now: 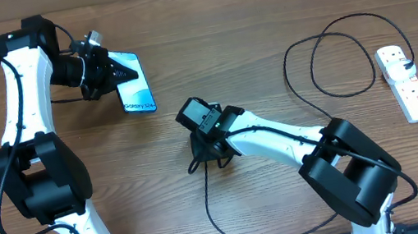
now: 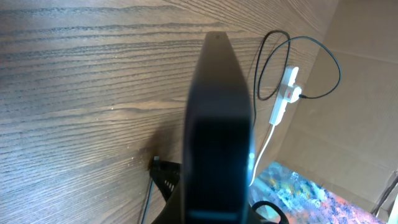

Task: Plug charger to phone and switch on socket
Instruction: 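Lower the right gripper onto the black cable plug and close it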

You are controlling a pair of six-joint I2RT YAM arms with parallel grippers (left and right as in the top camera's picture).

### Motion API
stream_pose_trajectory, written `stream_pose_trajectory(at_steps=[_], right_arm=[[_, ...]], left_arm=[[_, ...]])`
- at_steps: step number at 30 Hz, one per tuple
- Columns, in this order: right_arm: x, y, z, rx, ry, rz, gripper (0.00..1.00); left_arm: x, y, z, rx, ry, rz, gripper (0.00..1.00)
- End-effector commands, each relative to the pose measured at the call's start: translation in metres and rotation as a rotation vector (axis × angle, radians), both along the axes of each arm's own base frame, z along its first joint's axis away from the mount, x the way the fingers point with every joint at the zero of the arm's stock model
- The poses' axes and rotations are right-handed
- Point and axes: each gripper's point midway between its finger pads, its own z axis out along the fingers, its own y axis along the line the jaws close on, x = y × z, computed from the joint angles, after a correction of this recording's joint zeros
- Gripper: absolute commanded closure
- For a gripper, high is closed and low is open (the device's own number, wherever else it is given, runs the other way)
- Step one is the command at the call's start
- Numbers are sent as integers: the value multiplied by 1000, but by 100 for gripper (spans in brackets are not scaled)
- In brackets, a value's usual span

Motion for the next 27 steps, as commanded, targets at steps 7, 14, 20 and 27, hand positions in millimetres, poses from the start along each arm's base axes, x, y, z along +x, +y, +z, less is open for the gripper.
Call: stream_pose_trajectory(at_steps=[7,14,20,27], right_arm=[[21,-15,-9,-43,-35,-65,77],[10,-9,-10,-39,-10,-40,75],[8,-7,-10,-43,-15,-36,73],[2,-12,-11,-63,10,-56,78]], left_arm=[[1,-6,18,-29,-61,-21,96],[1,-6,18,-30,-61,-21,96],[1,-6,18,-30,-61,-22,96],[1,-6,18,-30,-60,-22,96]])
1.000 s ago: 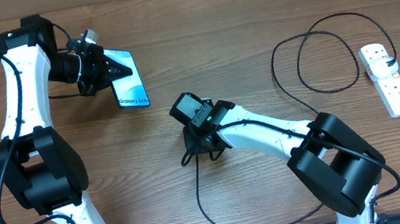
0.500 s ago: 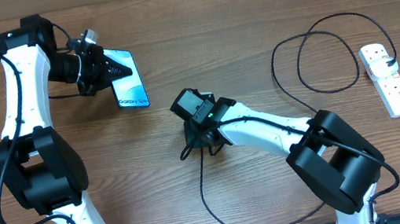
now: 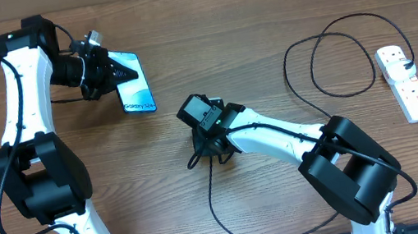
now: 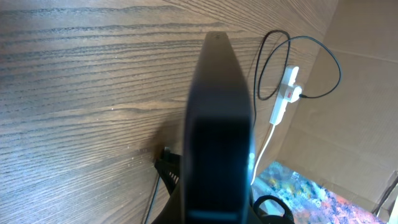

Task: Plug charger to phone and switch on socket
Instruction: 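Lower the right gripper onto the black cable plug and close it, then lift the cable plug with the right gripper toward the phone's bottom edge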

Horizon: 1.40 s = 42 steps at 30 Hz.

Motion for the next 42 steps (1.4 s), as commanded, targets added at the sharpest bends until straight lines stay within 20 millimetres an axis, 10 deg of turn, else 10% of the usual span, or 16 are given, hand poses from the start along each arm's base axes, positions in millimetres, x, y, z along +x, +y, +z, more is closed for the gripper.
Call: stream_pose_trajectory(at_steps=[1,32,36,42], right_arm=[[-8,-4,-11,-36,32,-14,78],[-2,4,-9,-9,2,28,96],[1,1,-9,-10,4,18,72],[3,-1,-9,-12,2,11,72]], left_arm=[[1,-6,18,-31,-58,-20,96],[1,-19,36,-144,-172,-96,96],[1,-19,36,-145,-175,-98,96],[1,-19,36,-145,-174,-98,96]])
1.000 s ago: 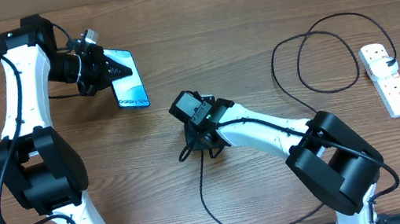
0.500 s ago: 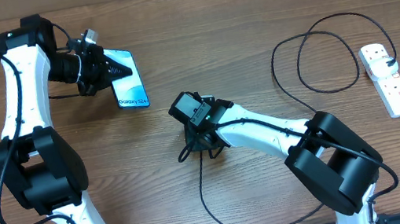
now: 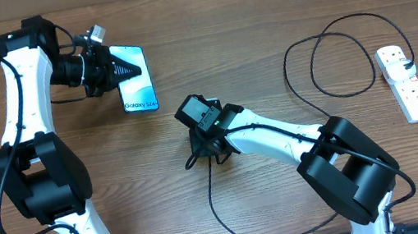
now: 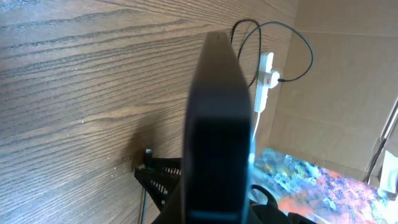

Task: Plug charger to phone and switch on socket
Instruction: 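Lift the cable plug with the right gripper toward the phone's bottom edge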

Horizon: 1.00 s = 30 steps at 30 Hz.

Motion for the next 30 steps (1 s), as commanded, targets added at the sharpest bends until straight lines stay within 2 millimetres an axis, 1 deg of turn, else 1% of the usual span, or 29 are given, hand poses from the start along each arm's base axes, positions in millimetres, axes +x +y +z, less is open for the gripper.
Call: stream_pose_trajectory(at_steps=[1,2,4,5,9,11,13,14,16,19,21,23,25,28,30], right_arm=[[0,-9,-10,-33,14,-5,74],[0,-9,-10,-33,14,-6,77],[0,-9,-10,-33,14,-6,92],[0,-9,-10,-32,14,-6,96],[2,-9,-9,-16,25,-12,96],[3,-7,-6,23,52,-2,96],[4,-7,2,92,96,-5,96],[5,-6,9,137,111,25,96],[9,-1,25,229,114,104,96],[9,10,60,400,97,255,96],[5,17,87,531,86,359,96],[-5,24,116,685,78,487,96],[-16,28,141,827,83,580,96],[-25,27,168,997,114,647,96],[-27,27,177,1050,122,665,96]], left_arm=[[1,-7,21,-50,-66,-19,96],[1,-7,21,-50,-66,-19,96],[1,-8,21,-50,-66,-19,96],[1,-7,21,-50,-66,-19,96],[0,-7,21,-50,-65,-19,96],[0,-7,21,-47,-68,-24,96],[-2,-9,21,-42,-86,-46,96],[-4,-9,21,-42,-87,-54,96],[-8,-10,21,-48,-65,-54,96],[-9,-14,27,-89,-64,-53,96],[-7,-20,39,-164,-109,-64,96],[-5,-27,58,-268,-208,-92,95],[-4,-32,77,-370,-294,-105,96],[-2,-38,107,-524,-423,-111,96],[-2,-40,113,-560,-443,-110,96]])
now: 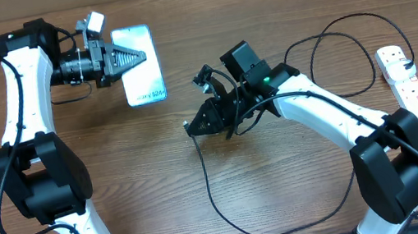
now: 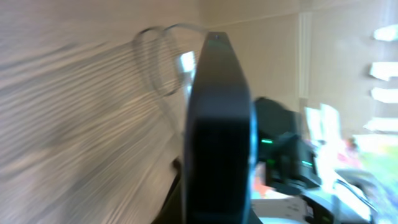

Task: Plug charger to phone and switch on socket
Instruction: 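Lift the cable plug with the right gripper toward the phone's bottom edge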

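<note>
My left gripper (image 1: 127,60) is shut on the phone (image 1: 145,81) at the upper left. The phone is held off the wooden table with its pale, glaring screen turned up. In the left wrist view the phone (image 2: 219,124) shows edge-on as a dark blurred slab. Right of it, my right gripper (image 1: 203,121) is raised and pointing left, shut on the plug end of the black charger cable (image 1: 204,176). The cable hangs from the gripper, loops along the table and runs to the white socket strip (image 1: 405,81) at the far right.
The cable makes a wide loop near the front edge and a double loop (image 1: 333,57) at the back right, beside the strip. The strip's white lead runs down the right edge. Cardboard walls stand behind the table.
My right gripper was low on the table over the cable; it is now raised, further right and back, with the cable end in it. My left gripper has tilted the phone flatter and higher.
At first my left gripper held the phone tilted at the upper left while my right gripper sat low on the cable at the table's middle. That stayed so, with the phone shifting slightly. Now the cable end is lifted and faces the raised phone.
</note>
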You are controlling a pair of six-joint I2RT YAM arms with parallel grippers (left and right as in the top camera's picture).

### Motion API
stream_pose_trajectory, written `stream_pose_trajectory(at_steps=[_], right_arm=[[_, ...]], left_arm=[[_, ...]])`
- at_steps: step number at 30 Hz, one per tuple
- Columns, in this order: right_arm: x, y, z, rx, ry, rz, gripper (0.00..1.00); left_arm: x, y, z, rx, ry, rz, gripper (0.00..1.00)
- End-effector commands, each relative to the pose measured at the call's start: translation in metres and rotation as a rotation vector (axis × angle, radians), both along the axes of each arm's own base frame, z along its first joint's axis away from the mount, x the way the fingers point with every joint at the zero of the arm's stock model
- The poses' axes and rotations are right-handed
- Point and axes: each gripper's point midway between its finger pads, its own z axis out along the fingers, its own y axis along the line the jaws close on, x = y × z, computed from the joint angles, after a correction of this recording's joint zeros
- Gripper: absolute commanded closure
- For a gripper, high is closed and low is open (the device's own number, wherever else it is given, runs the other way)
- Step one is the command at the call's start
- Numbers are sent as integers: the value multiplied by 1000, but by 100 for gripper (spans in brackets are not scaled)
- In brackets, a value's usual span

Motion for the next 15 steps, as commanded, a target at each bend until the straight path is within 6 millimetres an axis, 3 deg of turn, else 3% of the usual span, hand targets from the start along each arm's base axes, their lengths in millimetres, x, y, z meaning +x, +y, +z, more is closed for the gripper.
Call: stream_pose_trajectory(at_steps=[1,5,15], right_arm=[[-24,6,51,284,15,169,96],[-35,7,82,469,-19,281,96],[-34,-2,97,499,42,272,96]], left_arm=[[-1,-11,53,-215,-182,-10,96],[-5,-15,53,-221,-139,-11,96],[-18,-15,61,-222,-130,-6,96]])
